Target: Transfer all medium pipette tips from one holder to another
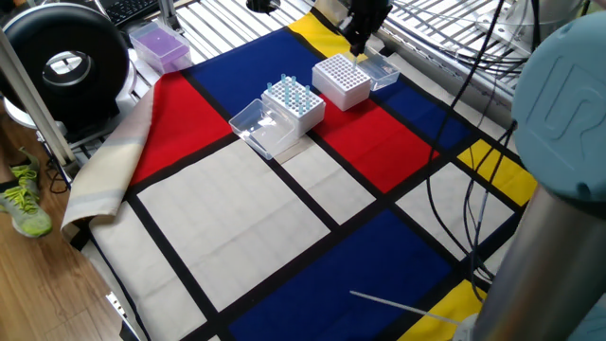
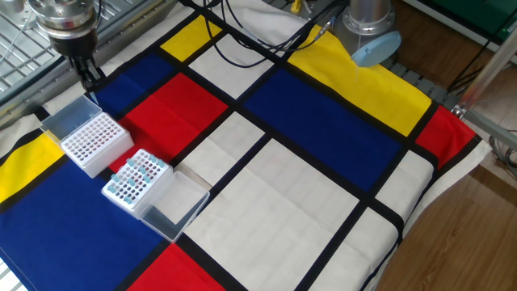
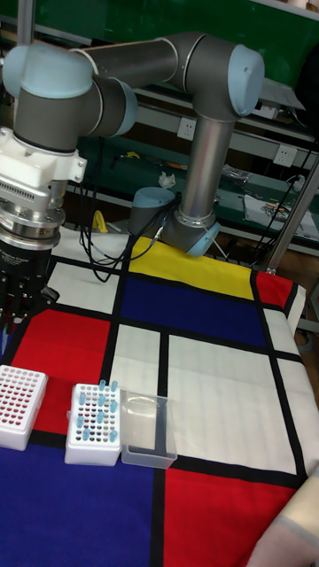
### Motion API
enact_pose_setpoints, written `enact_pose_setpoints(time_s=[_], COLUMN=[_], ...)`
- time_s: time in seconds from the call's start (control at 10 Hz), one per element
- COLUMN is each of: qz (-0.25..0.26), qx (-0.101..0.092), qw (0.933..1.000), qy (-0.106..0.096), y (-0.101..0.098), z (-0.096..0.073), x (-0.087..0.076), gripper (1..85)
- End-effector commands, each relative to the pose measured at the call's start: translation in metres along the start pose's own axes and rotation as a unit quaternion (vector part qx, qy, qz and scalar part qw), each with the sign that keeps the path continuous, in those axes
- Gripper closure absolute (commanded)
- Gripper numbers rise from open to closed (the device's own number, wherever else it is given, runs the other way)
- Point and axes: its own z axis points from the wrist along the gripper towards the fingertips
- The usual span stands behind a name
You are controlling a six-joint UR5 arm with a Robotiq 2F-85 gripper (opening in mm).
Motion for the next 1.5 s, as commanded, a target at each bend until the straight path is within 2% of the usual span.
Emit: enact_pose_setpoints(time_s=[0.0,0.7,1.4], qz=[0.003,-0.01,-0.007], qx=[-0.028,-0.026,-0.03], qw=[0.9996,0.9993,0.9988], qy=[-0.007,-0.025,-0.038], y=[0.01,0.008,0.008], z=[-0.002,0.012,0.021], x=[-0.006,-0.019,-0.02], gripper=[84.0,84.0,84.0])
